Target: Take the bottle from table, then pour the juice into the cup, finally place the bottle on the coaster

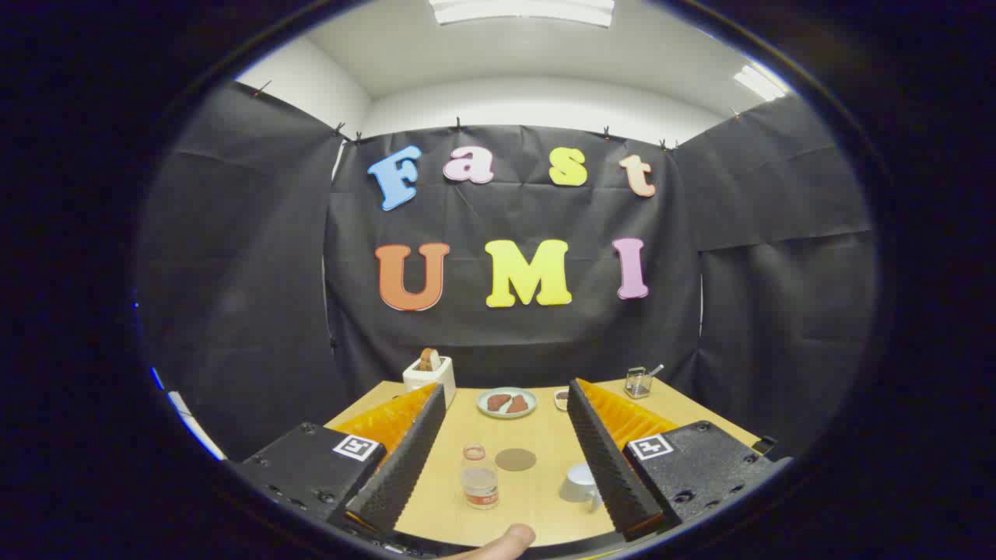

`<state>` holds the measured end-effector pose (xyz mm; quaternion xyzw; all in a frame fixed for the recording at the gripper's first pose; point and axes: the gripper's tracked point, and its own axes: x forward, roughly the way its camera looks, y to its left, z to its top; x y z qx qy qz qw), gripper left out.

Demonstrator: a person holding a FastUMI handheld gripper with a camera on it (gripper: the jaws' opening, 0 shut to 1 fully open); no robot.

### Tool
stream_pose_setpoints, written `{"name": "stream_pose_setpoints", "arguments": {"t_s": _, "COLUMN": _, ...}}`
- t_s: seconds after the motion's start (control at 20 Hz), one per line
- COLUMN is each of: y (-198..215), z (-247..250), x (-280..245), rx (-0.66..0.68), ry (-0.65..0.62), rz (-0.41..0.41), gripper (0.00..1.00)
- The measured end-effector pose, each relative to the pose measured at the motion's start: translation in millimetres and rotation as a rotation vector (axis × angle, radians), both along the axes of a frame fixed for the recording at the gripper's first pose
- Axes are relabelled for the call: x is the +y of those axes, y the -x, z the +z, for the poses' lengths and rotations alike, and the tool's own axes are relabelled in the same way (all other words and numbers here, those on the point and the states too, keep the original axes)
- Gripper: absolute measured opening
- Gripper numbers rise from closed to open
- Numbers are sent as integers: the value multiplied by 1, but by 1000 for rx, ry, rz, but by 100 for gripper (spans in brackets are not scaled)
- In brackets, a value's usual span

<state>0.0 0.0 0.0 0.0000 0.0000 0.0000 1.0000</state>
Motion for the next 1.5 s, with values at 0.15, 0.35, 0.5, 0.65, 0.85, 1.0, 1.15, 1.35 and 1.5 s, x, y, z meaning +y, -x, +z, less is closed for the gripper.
{"name": "stream_pose_setpoints", "arguments": {"t_s": 0.15, "y": 7, "z": 6, "x": -1, "rx": -22, "ry": -9, "rz": 11, "gripper": 100}}
{"name": "stream_pose_setpoints", "arguments": {"t_s": 0.35, "y": 14, "z": 14, "x": -2, "rx": -69, "ry": -5, "rz": 21, "gripper": 100}}
{"name": "stream_pose_setpoints", "arguments": {"t_s": 0.5, "y": 16, "z": 13, "x": 0, "rx": -78, "ry": -14, "rz": 32, "gripper": 100}}
{"name": "stream_pose_setpoints", "arguments": {"t_s": 0.65, "y": 14, "z": 13, "x": 4, "rx": -82, "ry": -9, "rz": 55, "gripper": 100}}
{"name": "stream_pose_setpoints", "arguments": {"t_s": 0.85, "y": 8, "z": -3, "x": 7, "rx": -70, "ry": -15, "rz": 67, "gripper": 100}}
{"name": "stream_pose_setpoints", "arguments": {"t_s": 1.0, "y": 6, "z": -10, "x": 21, "rx": -83, "ry": -28, "rz": 98, "gripper": 100}}
{"name": "stream_pose_setpoints", "arguments": {"t_s": 1.15, "y": 1, "z": -26, "x": 28, "rx": -71, "ry": -25, "rz": 113, "gripper": 100}}
{"name": "stream_pose_setpoints", "arguments": {"t_s": 1.35, "y": -11, "z": -50, "x": 35, "rx": -35, "ry": -19, "rz": 113, "gripper": 100}}
{"name": "stream_pose_setpoints", "arguments": {"t_s": 1.5, "y": -22, "z": -67, "x": 34, "rx": -17, "ry": -29, "rz": 104, "gripper": 100}}
